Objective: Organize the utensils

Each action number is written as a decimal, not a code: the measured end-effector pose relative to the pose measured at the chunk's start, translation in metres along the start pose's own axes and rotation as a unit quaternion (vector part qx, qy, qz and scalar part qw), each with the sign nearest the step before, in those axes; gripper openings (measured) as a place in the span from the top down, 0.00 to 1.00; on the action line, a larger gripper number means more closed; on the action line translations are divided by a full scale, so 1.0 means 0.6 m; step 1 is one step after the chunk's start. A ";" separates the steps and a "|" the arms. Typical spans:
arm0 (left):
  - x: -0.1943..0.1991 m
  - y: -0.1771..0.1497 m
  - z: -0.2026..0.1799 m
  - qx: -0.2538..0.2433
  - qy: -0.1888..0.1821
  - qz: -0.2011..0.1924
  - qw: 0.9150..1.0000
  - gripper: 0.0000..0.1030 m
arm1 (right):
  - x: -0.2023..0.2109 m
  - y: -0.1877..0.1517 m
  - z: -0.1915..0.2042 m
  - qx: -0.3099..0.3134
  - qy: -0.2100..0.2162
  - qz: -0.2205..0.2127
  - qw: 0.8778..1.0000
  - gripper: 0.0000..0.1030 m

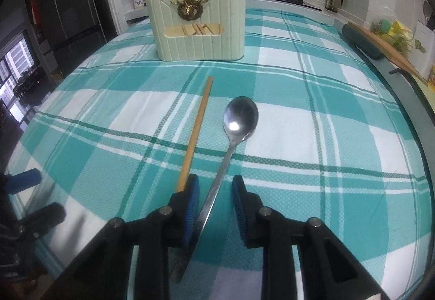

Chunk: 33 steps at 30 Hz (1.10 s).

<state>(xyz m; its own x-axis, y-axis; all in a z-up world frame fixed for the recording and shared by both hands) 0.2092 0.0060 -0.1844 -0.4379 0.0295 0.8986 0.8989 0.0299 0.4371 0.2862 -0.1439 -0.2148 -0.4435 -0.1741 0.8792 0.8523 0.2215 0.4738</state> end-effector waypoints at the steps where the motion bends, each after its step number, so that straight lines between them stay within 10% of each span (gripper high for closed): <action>1: 0.000 0.000 0.002 0.002 0.001 0.000 1.000 0.24 | -0.009 0.000 -0.001 -0.003 -0.002 0.005 1.000 0.82; 12: -0.057 0.090 -0.105 -0.046 -0.047 0.004 0.998 0.23 | 0.023 -0.048 -0.075 -0.086 -0.073 -0.009 0.994 0.93; 19: -0.117 0.105 -0.189 -0.126 0.046 -0.010 0.991 0.30 | 0.038 -0.078 -0.108 -0.104 -0.073 -0.011 0.992 0.93; 22: -0.110 0.092 -0.200 -0.163 0.062 -0.033 0.984 0.56 | 0.042 -0.087 -0.110 -0.100 -0.073 -0.016 0.992 0.93; 24: -0.112 0.084 -0.203 -0.181 0.083 -0.035 0.979 0.93 | 0.043 -0.091 -0.108 -0.097 -0.073 -0.021 0.992 0.93; 33: -0.080 0.034 -0.087 -0.131 0.116 -0.038 0.984 0.95 | 0.048 -0.101 -0.095 -0.073 -0.068 -0.027 0.995 0.93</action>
<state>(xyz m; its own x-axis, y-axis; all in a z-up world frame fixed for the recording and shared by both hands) 0.2494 -0.0468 -0.2162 -0.5163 -0.1935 0.8342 0.8497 -0.2372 0.4709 0.2376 -0.2167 -0.2213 -0.5142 -0.0475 0.8563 0.8534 0.0717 0.5164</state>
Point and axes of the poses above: each gripper's, at about its wrist camera, not at the fingertips, and x roughly against the way its jaws point, z to its left, y to its top, the point moved 2 cm from there along -x, roughly the way its jaws point, and after that the axes turned 8 degrees about z, right-handed, at the moved point
